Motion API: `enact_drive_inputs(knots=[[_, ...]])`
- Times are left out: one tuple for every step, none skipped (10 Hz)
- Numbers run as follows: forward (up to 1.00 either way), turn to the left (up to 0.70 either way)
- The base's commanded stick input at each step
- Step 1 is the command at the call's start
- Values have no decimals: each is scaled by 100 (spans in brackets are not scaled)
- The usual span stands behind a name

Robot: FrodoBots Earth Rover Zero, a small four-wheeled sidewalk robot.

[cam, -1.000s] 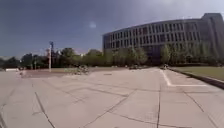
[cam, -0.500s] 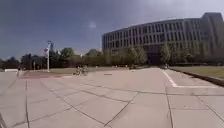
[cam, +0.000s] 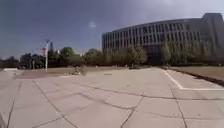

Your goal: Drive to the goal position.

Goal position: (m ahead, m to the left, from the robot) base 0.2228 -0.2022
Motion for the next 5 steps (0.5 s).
enact_drive_inputs(knots=[[70, -34], [70, -34], [70, -34], [70, -34], [70, -31]])
